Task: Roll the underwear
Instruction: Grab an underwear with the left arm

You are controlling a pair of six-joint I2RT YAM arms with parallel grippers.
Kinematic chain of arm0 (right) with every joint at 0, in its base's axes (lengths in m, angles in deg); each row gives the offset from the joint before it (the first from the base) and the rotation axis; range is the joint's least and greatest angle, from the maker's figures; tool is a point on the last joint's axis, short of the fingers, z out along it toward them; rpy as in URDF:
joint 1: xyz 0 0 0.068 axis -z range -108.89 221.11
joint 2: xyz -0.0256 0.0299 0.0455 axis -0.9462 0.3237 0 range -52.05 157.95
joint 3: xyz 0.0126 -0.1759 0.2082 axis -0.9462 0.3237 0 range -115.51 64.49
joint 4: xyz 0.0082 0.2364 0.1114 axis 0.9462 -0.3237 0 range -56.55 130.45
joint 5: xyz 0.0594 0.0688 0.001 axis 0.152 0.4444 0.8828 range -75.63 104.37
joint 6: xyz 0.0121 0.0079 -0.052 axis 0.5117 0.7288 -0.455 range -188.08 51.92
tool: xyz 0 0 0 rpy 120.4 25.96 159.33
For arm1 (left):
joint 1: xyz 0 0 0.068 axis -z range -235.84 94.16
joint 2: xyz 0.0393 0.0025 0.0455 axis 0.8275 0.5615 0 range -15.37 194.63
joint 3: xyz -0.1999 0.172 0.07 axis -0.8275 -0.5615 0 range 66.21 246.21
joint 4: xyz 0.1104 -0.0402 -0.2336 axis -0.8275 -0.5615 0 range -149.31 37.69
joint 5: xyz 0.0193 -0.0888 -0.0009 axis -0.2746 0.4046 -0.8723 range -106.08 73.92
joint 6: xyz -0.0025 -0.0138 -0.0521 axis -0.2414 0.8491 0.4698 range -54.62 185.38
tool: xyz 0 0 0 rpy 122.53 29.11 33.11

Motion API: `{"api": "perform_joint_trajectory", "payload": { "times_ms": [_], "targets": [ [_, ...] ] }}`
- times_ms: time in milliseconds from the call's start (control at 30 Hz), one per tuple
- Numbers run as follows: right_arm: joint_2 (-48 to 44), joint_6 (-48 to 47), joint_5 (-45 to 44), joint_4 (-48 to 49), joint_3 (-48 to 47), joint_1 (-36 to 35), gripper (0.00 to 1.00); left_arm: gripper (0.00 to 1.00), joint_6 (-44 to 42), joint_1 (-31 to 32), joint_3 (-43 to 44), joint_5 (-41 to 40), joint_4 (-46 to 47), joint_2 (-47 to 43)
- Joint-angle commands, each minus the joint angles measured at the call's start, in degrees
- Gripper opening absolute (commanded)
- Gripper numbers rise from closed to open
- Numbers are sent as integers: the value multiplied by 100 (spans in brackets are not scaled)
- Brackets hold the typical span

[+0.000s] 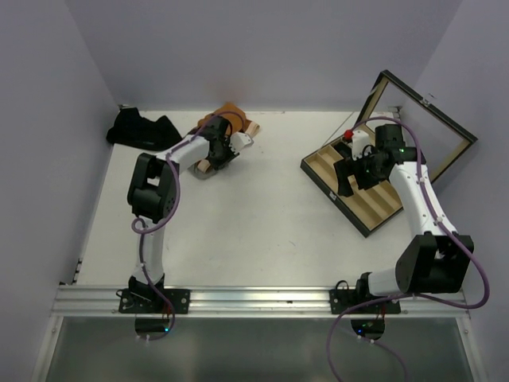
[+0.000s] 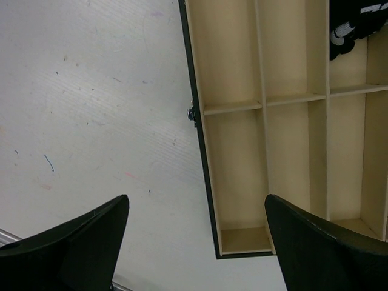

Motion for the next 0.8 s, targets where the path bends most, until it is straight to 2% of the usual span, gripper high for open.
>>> {"api": "perform_joint_trajectory", "payload": {
  "times_ms": [0,67,233,333,500,633,700,767],
  "targets": [
    [-48,-95,-72,-115,-256,-25,99,20,21,32,16,-81,-72,103],
    [-57,-95,-46,-133,-291,-25,99,1,-32,32,-1,235,-248,-133],
    [-189,-112,60,-133,-309,-25,99,0,326,-12,24,710,-180,-1212],
    [-172,-103,148,-124,-283,-25,99,0,653,-82,279,527,-30,-1645],
    [-57,-86,350,-203,-370,-25,99,0,1049,-416,1061,525,-3,-1857],
    [-4,-86,447,-221,-467,-25,99,0,1119,-425,1263,491,-46,-1989],
    [-48,-86,464,-203,-485,-25,99,0,1216,-443,1326,962,-90,-2138],
    [-179,-95,499,-159,-485,-25,99,0,1216,-452,1116,1569,128,-2655]
  ]
}}
